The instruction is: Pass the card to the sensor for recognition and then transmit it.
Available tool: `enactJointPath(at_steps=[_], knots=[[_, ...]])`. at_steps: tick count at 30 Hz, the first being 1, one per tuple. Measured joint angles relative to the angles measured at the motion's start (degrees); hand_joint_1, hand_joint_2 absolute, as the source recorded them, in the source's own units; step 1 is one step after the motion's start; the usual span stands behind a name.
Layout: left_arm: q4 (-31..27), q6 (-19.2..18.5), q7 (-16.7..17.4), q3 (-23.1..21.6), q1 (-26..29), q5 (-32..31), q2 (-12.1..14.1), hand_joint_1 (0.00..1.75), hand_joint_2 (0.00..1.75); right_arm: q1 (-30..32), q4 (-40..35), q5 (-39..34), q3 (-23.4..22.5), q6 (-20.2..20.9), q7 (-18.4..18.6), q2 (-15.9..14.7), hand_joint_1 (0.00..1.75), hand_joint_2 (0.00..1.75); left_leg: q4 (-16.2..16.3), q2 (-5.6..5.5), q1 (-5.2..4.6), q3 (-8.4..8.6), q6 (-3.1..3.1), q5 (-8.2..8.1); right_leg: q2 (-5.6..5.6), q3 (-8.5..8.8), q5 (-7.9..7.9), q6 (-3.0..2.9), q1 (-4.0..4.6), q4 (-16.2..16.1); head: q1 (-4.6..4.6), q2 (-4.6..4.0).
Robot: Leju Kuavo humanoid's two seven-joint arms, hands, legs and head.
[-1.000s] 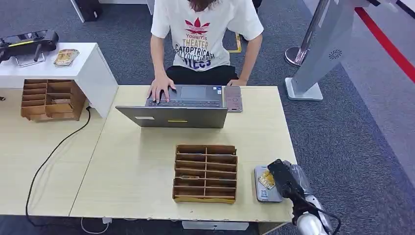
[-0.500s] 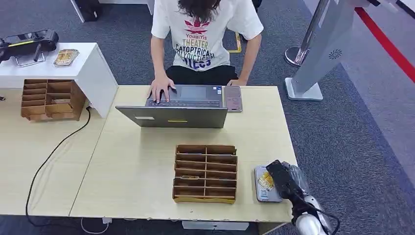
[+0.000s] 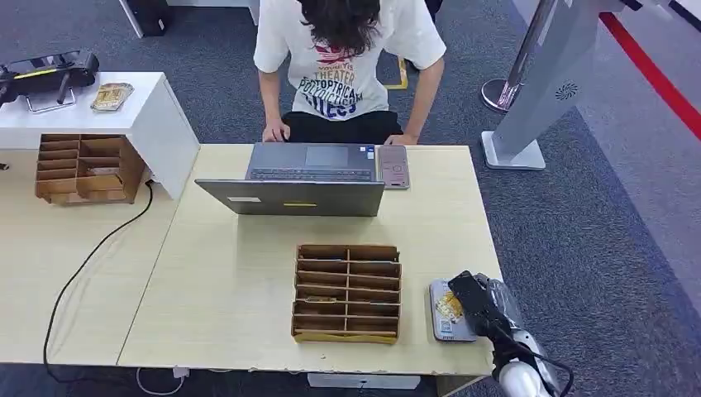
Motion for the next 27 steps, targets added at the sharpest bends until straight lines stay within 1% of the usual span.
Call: enactJointPath(at_steps=[27], knots=[[0.0,-0.13,0.17,0.57,0.0,-0.57,0.0,1.75,0.0,-0.37,0.5,1.2,-0.17,0.44,0.17,0.46,1.75,1.75,0.0,0.0,0.0,0.01,0.0,0.0,0.0,0.0,0.0,0.0,0.0,0.0,0.0,0.0]])
